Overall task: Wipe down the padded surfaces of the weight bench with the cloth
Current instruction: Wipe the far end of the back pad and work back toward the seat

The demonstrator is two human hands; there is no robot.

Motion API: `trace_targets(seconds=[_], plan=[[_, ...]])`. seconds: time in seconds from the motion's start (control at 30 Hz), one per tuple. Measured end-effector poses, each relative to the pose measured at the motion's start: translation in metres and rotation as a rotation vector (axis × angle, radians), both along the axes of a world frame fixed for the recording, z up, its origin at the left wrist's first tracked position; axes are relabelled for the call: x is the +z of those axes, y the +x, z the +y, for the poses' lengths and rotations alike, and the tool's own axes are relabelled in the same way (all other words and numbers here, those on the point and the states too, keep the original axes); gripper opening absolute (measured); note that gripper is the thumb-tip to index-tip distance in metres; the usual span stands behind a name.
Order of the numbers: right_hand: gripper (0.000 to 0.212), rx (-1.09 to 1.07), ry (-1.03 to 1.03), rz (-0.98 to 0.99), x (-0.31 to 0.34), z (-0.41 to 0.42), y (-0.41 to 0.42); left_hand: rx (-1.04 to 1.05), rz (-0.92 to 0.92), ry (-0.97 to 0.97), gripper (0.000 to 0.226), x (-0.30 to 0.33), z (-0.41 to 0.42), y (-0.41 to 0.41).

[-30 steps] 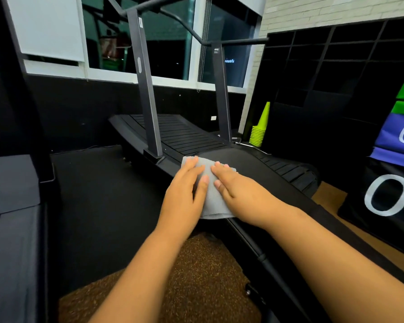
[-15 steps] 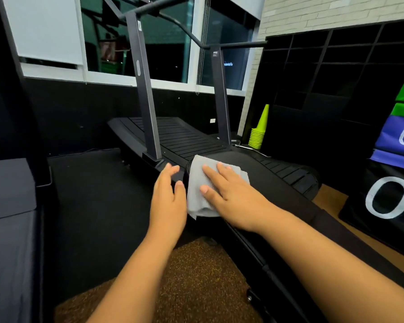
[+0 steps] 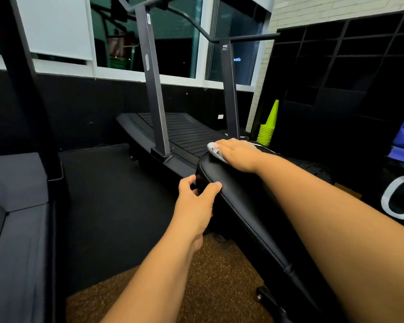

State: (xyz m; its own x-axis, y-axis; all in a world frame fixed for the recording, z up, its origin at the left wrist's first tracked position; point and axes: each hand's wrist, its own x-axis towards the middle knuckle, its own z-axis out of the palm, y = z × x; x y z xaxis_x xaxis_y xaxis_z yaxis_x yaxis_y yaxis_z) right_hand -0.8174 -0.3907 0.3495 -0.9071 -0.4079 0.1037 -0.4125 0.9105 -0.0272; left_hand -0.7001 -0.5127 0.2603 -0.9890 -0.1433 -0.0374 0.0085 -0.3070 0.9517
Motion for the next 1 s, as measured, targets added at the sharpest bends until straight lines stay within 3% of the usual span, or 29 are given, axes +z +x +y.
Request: trace_targets(seconds=[0.07,0.13,0.2,0.3,0.47,0.57,0.63,0.73,0.9,1.0], plan=[[0.074,-0.050,0.036,-0.053,0.001,-0.004,-0.008,0.012,0.003,0.006,0.048,0.000,0.003,0.000],[0.062,0.053,0.100,0.005,0.002,-0.017,0.000,0.012,0.005,0.008,0.050,-0.002,0.005,0.001],[0.046,0.190,0.022,0.043,-0.003,-0.028,0.009,0.007,0.003,-0.003,0.047,-0.002,0.006,0.003],[0.047,0.356,-0.064,0.000,-0.004,-0.023,0.014,0.010,0.005,-0.005,0.053,-0.003,0.008,0.004],[0.040,0.003,-0.061,-0.036,0.005,0.000,-0.005,0.013,0.004,0.001,0.069,-0.003,0.010,0.003],[0.042,0.090,0.037,-0.003,0.004,-0.022,0.001,0.039,0.009,-0.002,0.065,-0.002,0.013,0.005],[0.029,0.144,0.003,-0.018,0.000,-0.031,-0.002,0.062,0.009,-0.011,0.066,-0.003,0.015,0.003],[0.027,0.159,-0.059,-0.094,0.005,-0.027,0.003,0.070,0.011,-0.023,0.065,-0.003,0.015,0.004],[0.042,0.094,0.090,-0.075,0.009,-0.028,-0.001,0.082,0.010,-0.012,0.062,0.000,0.018,0.008],[0.027,0.194,0.083,0.011,0.001,-0.038,0.009,0.084,0.002,-0.024,0.043,0.000,0.018,0.008]])
